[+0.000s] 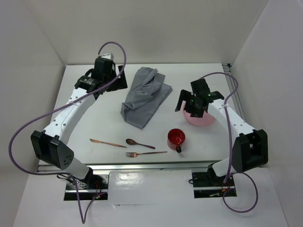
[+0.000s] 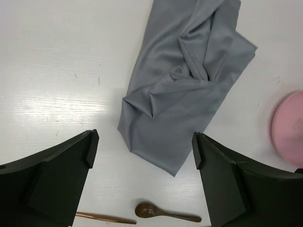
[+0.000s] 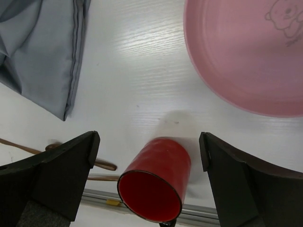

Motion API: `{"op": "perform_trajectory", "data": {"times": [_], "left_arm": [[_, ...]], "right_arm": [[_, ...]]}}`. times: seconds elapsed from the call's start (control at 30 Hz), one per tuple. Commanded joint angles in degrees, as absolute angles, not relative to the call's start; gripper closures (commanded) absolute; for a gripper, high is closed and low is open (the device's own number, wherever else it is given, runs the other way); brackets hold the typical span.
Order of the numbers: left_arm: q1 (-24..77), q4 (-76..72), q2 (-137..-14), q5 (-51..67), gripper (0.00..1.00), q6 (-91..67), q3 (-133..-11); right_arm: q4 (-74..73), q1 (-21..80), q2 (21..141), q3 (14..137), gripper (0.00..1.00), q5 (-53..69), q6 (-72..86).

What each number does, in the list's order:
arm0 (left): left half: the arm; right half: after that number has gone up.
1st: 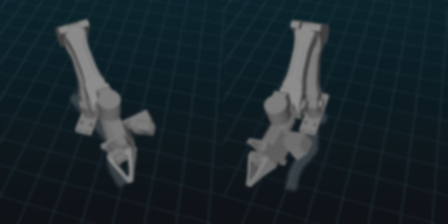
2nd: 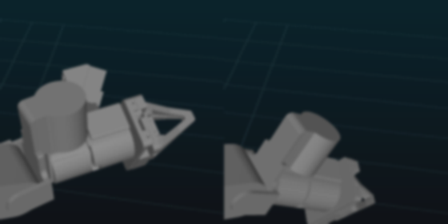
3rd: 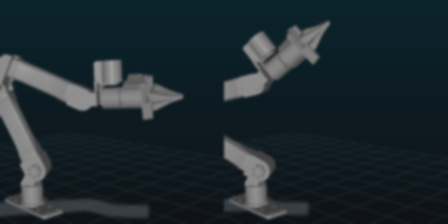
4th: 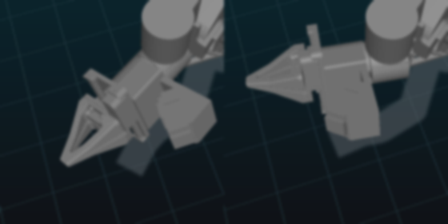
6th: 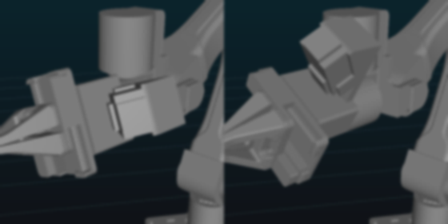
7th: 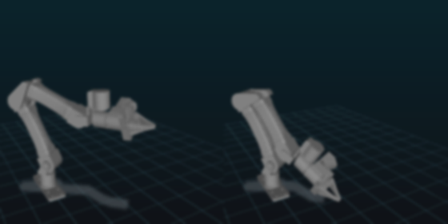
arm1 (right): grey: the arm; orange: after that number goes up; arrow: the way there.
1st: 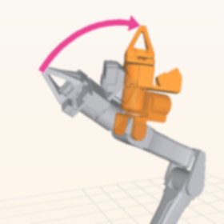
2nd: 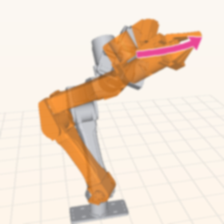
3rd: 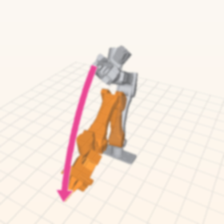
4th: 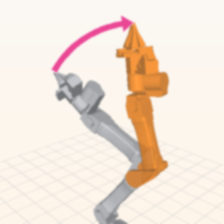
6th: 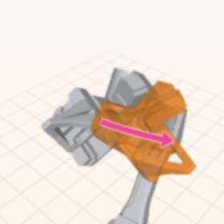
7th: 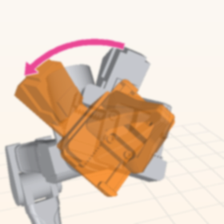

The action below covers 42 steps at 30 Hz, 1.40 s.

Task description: Set the dinner table for one person

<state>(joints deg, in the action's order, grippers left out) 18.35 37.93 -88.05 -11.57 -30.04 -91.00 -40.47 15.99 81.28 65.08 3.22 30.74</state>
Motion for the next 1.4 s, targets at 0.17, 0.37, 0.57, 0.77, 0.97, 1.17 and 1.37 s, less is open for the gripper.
{"op": "perform_trajectory", "data": {"times": [0.17, 0.37, 0.57, 0.77, 0.97, 1.17, 1.37], "left_arm": [[22.8, 35.8, -88.8, -9.9, 0.0, -18.9, -85.9], [21.5, 42.2, -93.4, -6.8, 0.0, -17.9, -90.8], [19.6, 40.6, -96.5, -1.7, 0.0, -15.2, -90.5], [19.6, 39.1, -107.1, -0.6, 0.01, -13.1, -97.1], [20.1, 31.0, -114.4, -1.8, 0.0, -10.9, -99.6], [20.1, 24.1, -115.1, 7.3, 0.0, -7.7, -97.6], [20.1, 26.5, -121.5, 12.6, 0.07, -8.4, -102.3]], "right_arm": [[-31.9, 22.2, 86.2, 72.6, 0.0, 5.1, 34.3], [-32.2, 29.5, 99.2, 83.7, 0.0, 4.8, 35.6], [-30.2, 33.7, 102.0, 82.3, 0.0, 4.3, 36.9], [-29.8, 34.3, 100.1, 78.1, 0.0, 4.8, 37.4], [-29.2, 34.8, 98.8, 74.7, 0.0, 6.8, 38.0], [-28.5, 34.8, 98.8, 74.2, 0.0, 7.4, 38.0], [-28.5, 34.8, 99.3, 74.2, 0.0, 8.4, 37.4]]}}
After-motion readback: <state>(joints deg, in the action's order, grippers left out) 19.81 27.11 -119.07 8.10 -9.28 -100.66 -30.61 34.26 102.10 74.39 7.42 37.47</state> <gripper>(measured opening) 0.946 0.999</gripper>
